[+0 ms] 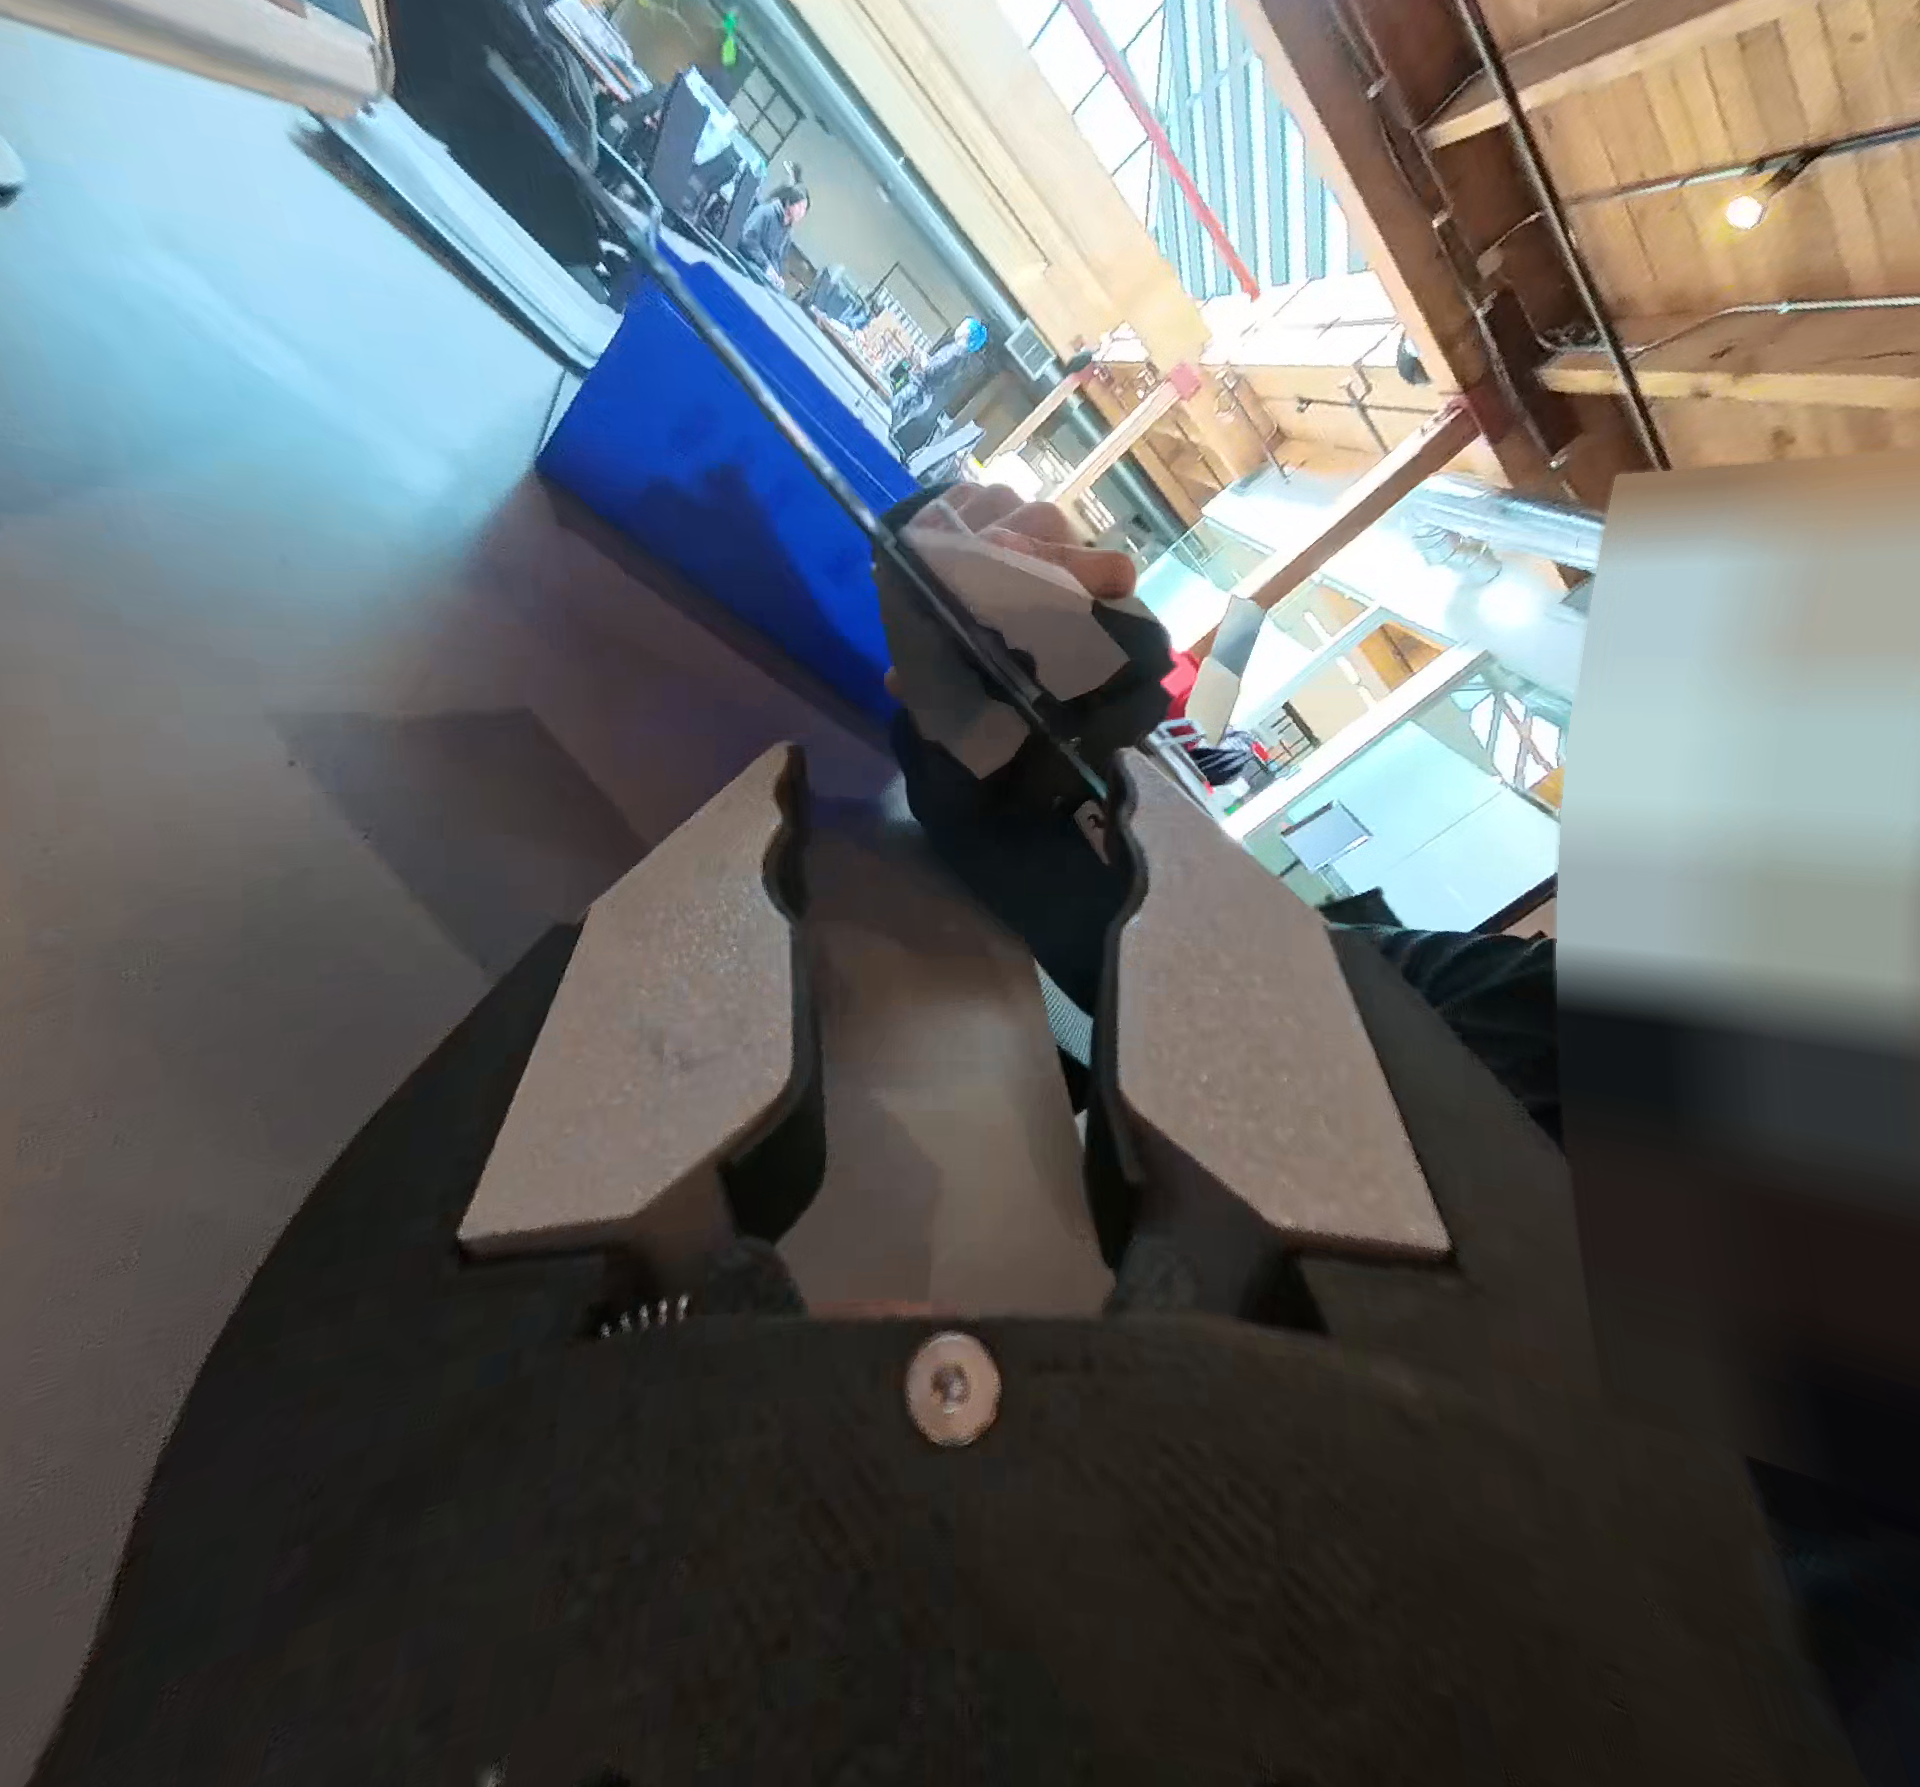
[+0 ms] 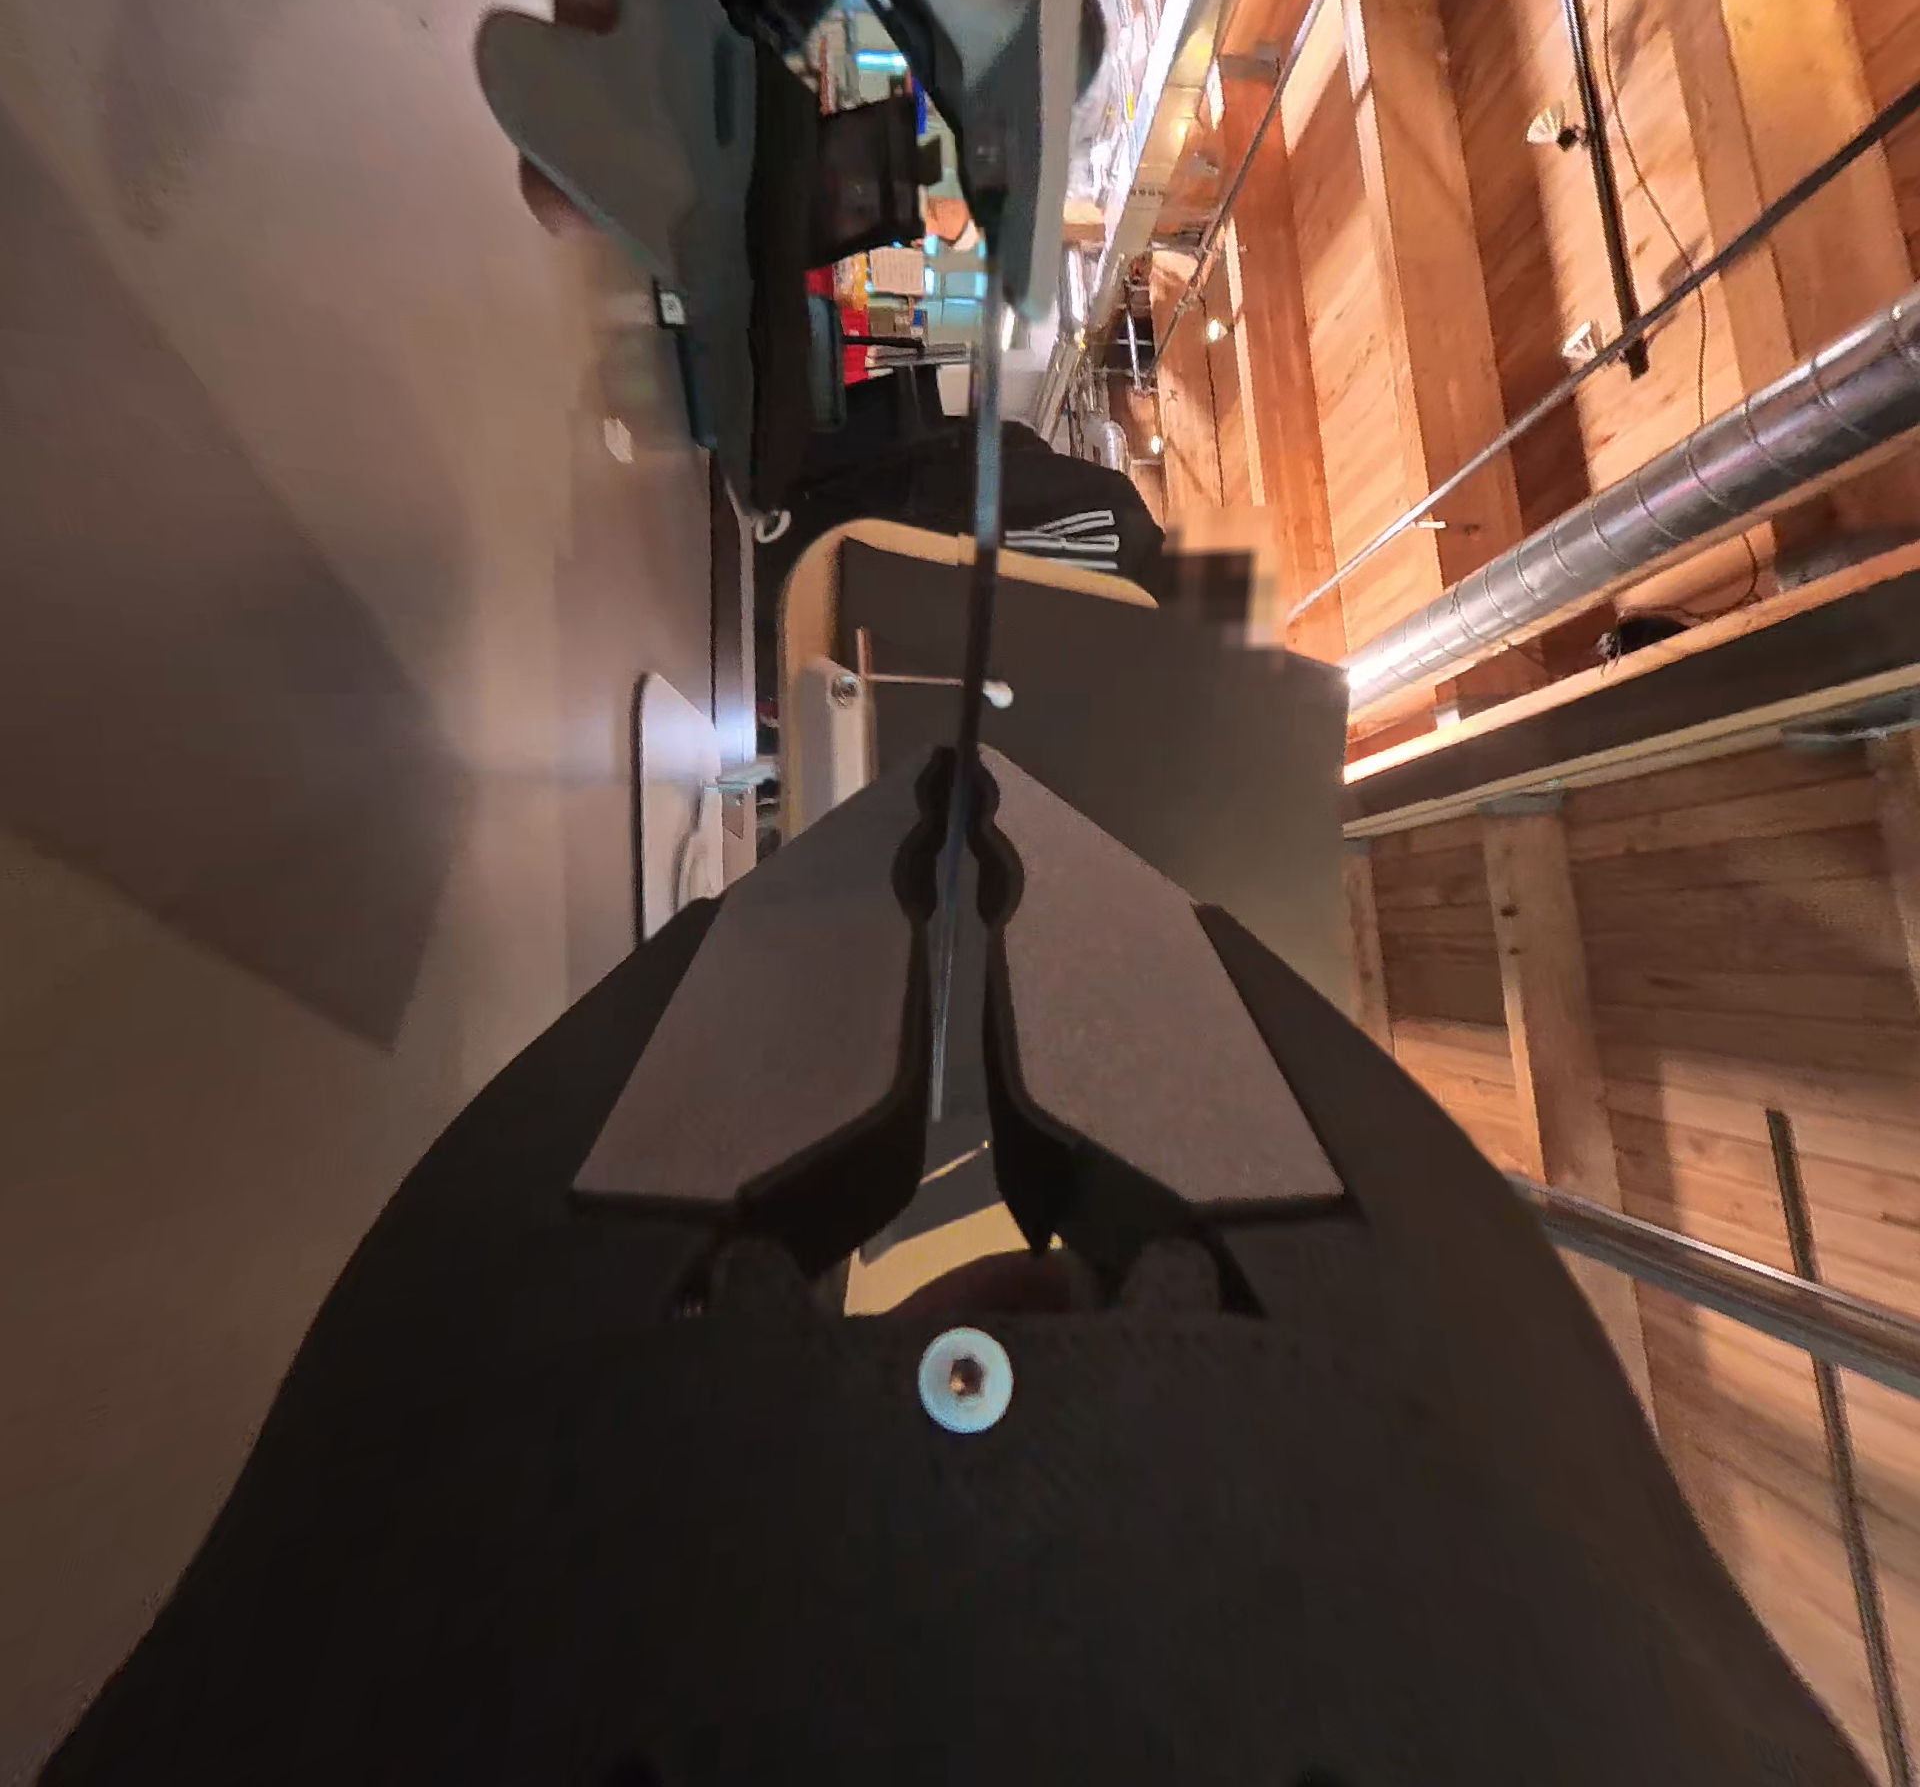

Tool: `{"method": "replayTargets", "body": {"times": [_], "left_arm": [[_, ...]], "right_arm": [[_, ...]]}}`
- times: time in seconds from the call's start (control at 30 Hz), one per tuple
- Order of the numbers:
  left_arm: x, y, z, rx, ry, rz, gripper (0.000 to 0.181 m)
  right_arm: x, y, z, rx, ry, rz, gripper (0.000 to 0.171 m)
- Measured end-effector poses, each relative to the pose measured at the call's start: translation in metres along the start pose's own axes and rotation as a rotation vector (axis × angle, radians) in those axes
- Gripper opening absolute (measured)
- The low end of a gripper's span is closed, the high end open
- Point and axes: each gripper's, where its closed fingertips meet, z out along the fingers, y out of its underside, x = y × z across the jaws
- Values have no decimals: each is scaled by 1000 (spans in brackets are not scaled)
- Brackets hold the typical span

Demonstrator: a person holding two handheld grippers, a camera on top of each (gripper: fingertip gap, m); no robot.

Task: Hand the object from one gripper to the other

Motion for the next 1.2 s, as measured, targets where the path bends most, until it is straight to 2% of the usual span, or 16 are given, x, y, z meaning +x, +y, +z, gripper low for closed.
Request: {"method": "replayTargets", "body": {"times": [0.07,0.1,0.13,0.2,0.23,0.33,0.37,0.47,0.6,0.73,0.9,1.0,1.07,1.1,1.13,1.2], "left_arm": [[4,6,3,-29,26,-17,54],[5,10,5,-51,35,-4,43],[7,15,6,-80,39,37,16],[0,26,7,-156,-24,140,13],[-1,27,6,-173,-39,184,10],[4,12,4,-106,-64,277,4],[5,7,2,-86,-82,316,4],[3,2,0,-80,-154,475,9],[4,-10,-1,-12,-195,532,9],[1,-32,-19,108,-230,479,1],[22,-36,-24,150,-138,522,0],[34,-28,-16,122,-83,569,0],[30,-19,-11,73,-87,578,0],[29,-16,-8,56,-86,578,0],[27,-13,-5,47,-85,571,0],[21,-13,-3,51,-105,533,1]], "right_arm": [[-8,-10,1,19,-29,-39,0],[-12,-14,2,27,-41,-59,0],[-16,-18,2,35,-53,-69,0],[-20,-21,3,29,-76,-28,1],[-22,-23,2,43,-99,26,12],[-20,-26,1,80,-153,300,65],[-20,-25,2,79,-187,413,77],[-26,-25,-1,114,-332,690,87],[-19,-25,-9,193,-397,877,91],[-6,-9,-7,160,-276,831,85],[1,-18,-7,227,-385,1142,85],[19,-18,-11,317,-396,1345,76],[33,-16,-13,387,-375,1466,62],[36,-14,-14,403,-371,1518,48],[39,-12,-13,411,-366,1546,28],[39,-13,-16,436,-400,1516,14]]}}
